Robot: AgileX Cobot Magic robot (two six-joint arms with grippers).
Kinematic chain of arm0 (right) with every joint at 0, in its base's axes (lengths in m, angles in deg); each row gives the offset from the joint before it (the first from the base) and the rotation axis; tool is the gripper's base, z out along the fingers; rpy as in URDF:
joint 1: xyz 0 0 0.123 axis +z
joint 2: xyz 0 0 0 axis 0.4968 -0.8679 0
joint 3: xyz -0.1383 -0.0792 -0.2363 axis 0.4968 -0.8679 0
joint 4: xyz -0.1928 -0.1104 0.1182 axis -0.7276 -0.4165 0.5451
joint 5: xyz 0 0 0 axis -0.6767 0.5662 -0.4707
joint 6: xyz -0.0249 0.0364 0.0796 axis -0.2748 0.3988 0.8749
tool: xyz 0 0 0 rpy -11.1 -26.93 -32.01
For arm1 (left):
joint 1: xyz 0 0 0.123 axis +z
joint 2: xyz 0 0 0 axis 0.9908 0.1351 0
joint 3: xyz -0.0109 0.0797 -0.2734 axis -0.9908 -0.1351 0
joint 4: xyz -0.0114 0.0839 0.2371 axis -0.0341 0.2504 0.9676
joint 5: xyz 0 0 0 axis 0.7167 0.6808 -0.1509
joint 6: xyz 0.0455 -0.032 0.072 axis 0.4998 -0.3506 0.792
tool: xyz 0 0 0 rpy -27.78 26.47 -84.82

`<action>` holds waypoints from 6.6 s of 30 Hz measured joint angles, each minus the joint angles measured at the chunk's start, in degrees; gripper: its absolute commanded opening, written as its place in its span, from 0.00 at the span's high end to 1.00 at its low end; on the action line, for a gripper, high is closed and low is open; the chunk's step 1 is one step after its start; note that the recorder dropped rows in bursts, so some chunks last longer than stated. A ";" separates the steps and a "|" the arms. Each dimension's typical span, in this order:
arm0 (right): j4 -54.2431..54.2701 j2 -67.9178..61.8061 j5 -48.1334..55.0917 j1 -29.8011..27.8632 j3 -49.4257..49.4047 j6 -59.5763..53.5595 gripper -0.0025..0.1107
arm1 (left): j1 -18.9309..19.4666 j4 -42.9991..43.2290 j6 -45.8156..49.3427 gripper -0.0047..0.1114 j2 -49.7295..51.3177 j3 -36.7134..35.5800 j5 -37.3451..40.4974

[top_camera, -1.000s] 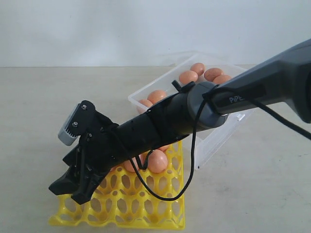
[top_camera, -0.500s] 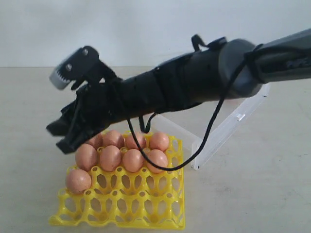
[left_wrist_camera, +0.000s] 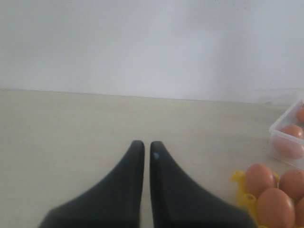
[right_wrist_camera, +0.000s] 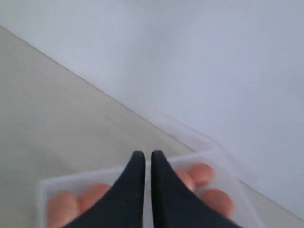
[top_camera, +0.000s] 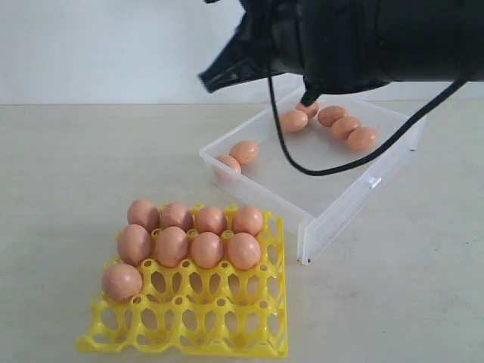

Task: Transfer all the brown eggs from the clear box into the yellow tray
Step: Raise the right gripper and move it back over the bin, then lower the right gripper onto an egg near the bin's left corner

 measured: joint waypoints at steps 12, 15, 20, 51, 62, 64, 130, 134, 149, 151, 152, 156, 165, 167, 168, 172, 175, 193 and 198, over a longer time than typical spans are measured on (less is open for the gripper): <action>2.57 -3.29 -3.85 -22.42 -0.46 -0.50 0.98 | 0.00 0.00 0.00 0.92 0.00 0.00 0.00; 2.57 -3.74 -2.45 -27.83 -0.55 13.01 0.98 | 0.00 0.00 0.00 0.92 0.00 0.00 0.00; 2.68 -3.74 -2.44 -36.45 -0.69 33.91 0.98 | 0.00 0.00 0.00 0.92 0.00 0.00 0.00; 3.55 0.41 38.53 -49.51 -9.94 53.41 0.98 | 0.00 0.00 0.00 0.92 0.00 0.00 0.00; -37.50 -13.63 91.93 -40.02 17.40 64.05 0.98 | 0.00 0.00 0.00 0.92 0.00 0.00 0.00; -53.79 -13.63 91.43 -35.79 21.85 71.08 0.98 | 0.00 0.00 0.00 0.92 0.00 0.00 0.00; -75.78 -42.87 83.15 -21.09 46.32 74.52 0.53 | 0.00 0.00 0.00 0.92 0.00 0.00 0.00; -76.37 -40.43 84.27 -21.09 46.20 74.82 0.53 | 0.00 0.00 0.00 0.92 0.00 0.00 0.00; -73.58 -40.84 68.80 -20.92 46.20 77.06 0.53 | 0.00 0.00 0.00 0.92 0.00 0.00 0.00; -73.58 -41.66 67.90 -20.28 46.20 77.17 0.53 | 0.00 0.00 0.00 0.92 0.00 0.00 0.00; -73.58 -41.97 67.45 -20.02 46.20 77.17 0.53 | 0.00 0.00 0.00 0.92 0.00 0.00 0.00; -73.58 -43.50 63.89 -19.12 46.20 77.17 0.53 | 0.00 0.00 0.00 0.92 0.00 0.00 0.00; -78.30 -43.39 72.00 -18.97 46.51 80.12 0.53 | 0.00 0.00 0.00 0.92 0.00 0.00 0.00; -80.17 -42.91 74.59 -18.97 46.51 80.21 0.53 | 0.00 0.00 0.00 0.92 0.00 0.00 0.00; -80.70 -42.75 75.57 -18.97 46.51 80.13 0.53 | 0.00 0.00 0.00 0.92 0.00 0.00 0.00; -81.41 -42.17 77.83 -18.97 46.51 75.25 0.53 | 0.00 0.00 0.00 0.92 0.00 0.00 0.00; -81.44 -41.79 78.81 -18.93 46.51 68.90 0.53 | 0.00 0.00 0.00 0.92 0.00 0.00 0.00; -81.42 -43.70 75.25 -18.93 46.51 42.46 0.53 | 0.00 0.00 0.00 0.92 0.00 0.00 0.00; -80.68 -44.49 73.35 -18.93 46.51 41.86 0.53 | 0.00 0.00 0.00 0.92 0.00 0.00 0.00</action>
